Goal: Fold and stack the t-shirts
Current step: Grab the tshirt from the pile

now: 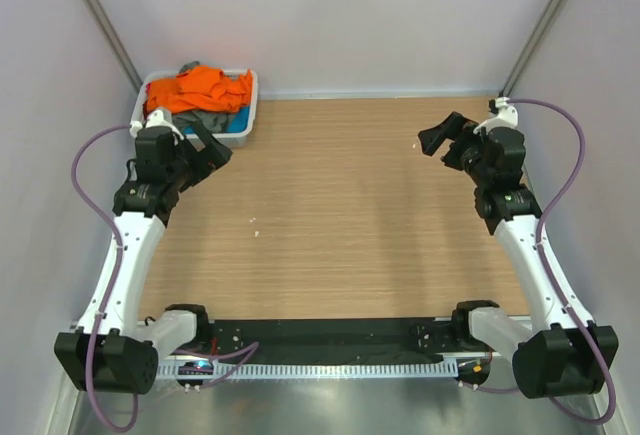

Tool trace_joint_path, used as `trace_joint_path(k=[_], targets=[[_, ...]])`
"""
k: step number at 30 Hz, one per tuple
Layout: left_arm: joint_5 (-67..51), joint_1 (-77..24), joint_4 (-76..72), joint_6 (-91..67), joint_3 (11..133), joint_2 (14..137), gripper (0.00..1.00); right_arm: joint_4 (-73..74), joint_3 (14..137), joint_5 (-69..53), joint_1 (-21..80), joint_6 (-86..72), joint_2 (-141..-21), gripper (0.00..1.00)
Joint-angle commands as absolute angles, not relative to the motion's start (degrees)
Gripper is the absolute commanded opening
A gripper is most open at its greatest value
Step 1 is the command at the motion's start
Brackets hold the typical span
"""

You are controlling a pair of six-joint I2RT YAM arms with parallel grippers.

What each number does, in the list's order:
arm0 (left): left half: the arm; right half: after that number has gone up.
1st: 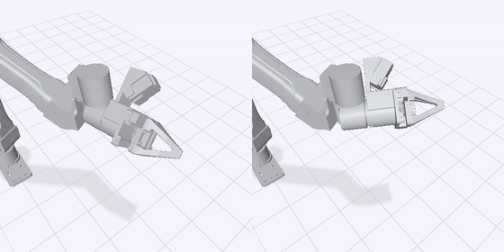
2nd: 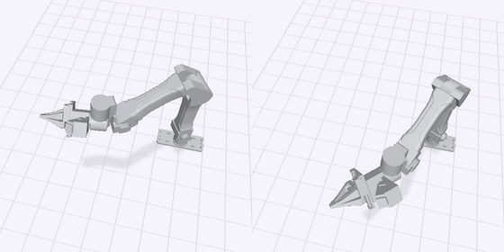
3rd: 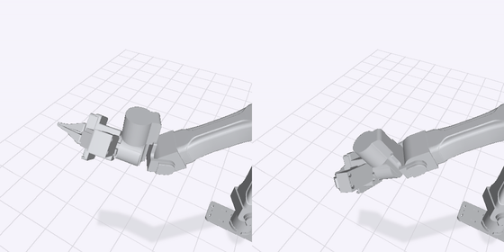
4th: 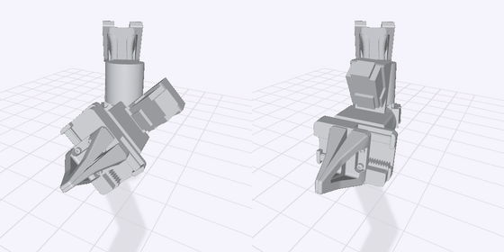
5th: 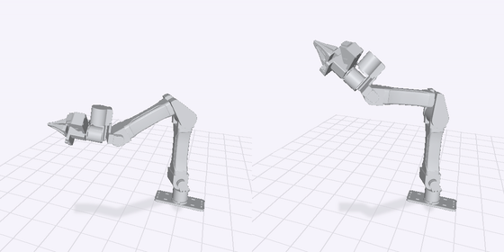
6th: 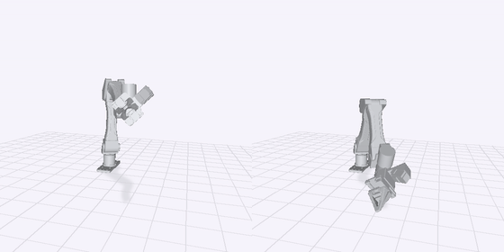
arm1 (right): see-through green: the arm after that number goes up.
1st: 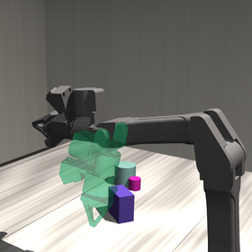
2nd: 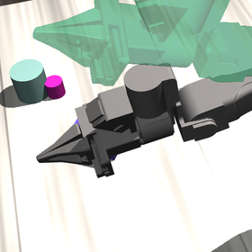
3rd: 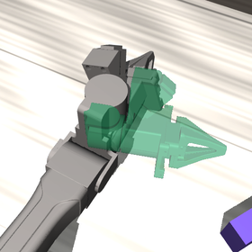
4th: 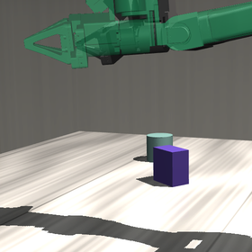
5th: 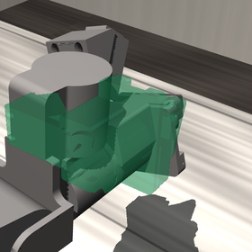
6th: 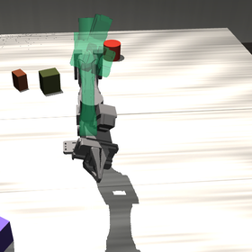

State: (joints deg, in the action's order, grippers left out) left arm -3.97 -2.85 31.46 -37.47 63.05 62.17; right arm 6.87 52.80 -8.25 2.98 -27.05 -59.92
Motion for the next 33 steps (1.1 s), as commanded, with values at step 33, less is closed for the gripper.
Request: trace_joint_path(k=[33], targets=[[21.26, -0.26, 27.25, -29.36, 119.87, 119.08, 0.97, 7.12, 53.17, -0.27, 2.99, -21.01, -56.51, 1.00]])
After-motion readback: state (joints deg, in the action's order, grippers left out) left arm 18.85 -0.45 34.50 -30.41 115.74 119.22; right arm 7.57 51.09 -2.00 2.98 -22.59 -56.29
